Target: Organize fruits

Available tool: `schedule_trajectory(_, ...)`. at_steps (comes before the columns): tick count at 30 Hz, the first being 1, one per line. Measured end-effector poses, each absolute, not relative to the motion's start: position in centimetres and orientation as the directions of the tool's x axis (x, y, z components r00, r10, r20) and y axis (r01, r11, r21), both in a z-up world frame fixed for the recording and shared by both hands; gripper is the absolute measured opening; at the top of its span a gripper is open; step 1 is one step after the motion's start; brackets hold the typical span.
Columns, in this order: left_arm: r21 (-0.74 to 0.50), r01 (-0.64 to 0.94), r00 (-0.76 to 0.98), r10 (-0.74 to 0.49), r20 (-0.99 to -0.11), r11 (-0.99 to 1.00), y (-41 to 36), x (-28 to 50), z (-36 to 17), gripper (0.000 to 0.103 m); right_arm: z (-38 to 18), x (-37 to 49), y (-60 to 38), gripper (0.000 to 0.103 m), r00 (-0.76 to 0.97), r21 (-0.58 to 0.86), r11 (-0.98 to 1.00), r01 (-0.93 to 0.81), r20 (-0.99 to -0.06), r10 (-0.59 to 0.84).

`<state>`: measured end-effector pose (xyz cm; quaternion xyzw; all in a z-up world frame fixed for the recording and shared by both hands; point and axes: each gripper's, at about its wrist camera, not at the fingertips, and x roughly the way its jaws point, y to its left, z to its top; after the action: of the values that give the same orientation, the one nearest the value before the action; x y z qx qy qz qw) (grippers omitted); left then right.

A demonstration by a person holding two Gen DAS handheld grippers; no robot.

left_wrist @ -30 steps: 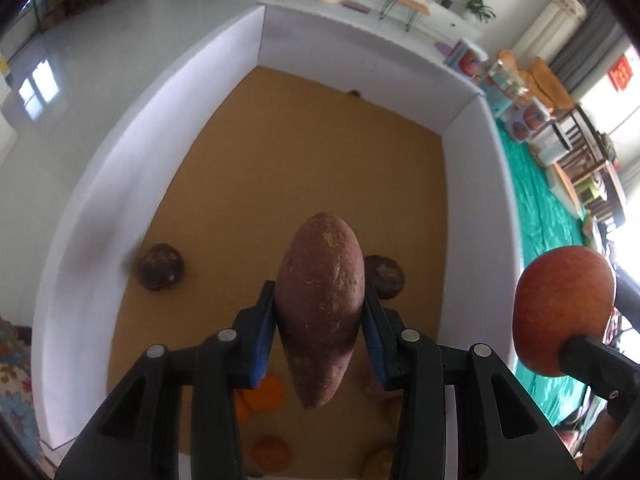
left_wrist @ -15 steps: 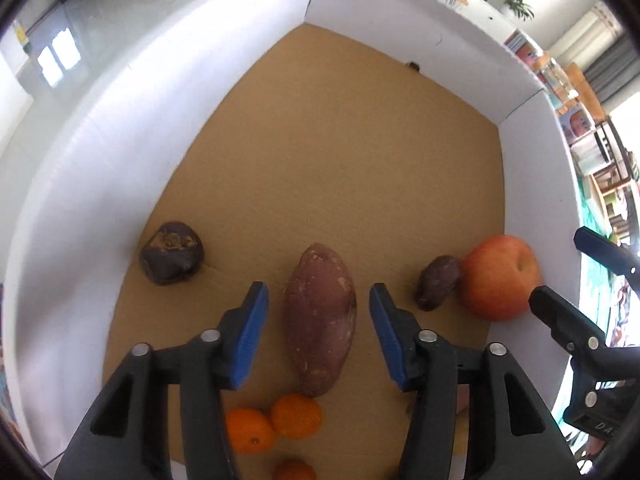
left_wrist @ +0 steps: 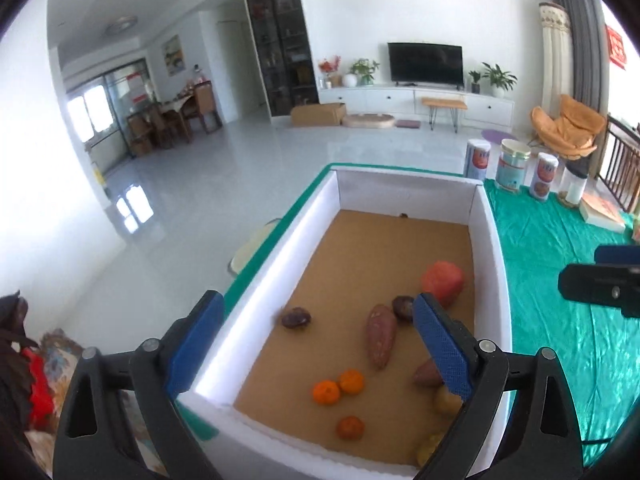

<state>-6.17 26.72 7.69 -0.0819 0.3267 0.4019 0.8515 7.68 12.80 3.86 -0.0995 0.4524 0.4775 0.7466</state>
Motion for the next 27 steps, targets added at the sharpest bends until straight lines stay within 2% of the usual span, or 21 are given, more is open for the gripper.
schedule_trajectory(3, 0.087, -0.796, 0.409, 0.638, -0.652, 0.599, 26.6, -7.7, 7.1, 0.096, 2.3, 5.5, 11.2, 0.103, 0.091, 0.367, 0.526, -0.767, -0.749, 0.657)
schedule_trajectory(9, 0.088, -0.73, 0.392, 0.521, -0.758, 0.678, 26.7, -7.9, 4.7, 0.096, 0.9, 2.4, 11.0, 0.103, 0.142, 0.332, 0.588, -0.737, -0.775, 0.615)
schedule_trajectory(19, 0.08, -0.742, 0.392, 0.528, -0.753, 0.665, 27.2, -10.6, 4.7, 0.096, 0.9, -0.2, 12.6, 0.103, 0.229, 0.187, 0.626, -0.757, -0.821, 0.523)
schedule_trajectory(27, 0.057, -0.745, 0.381, 0.494, -0.781, 0.665, 28.4, -10.5, 3.9, 0.096, 0.1, -1.5, 14.0, 0.103, 0.257, 0.11, 0.612, -0.783, -0.839, 0.48)
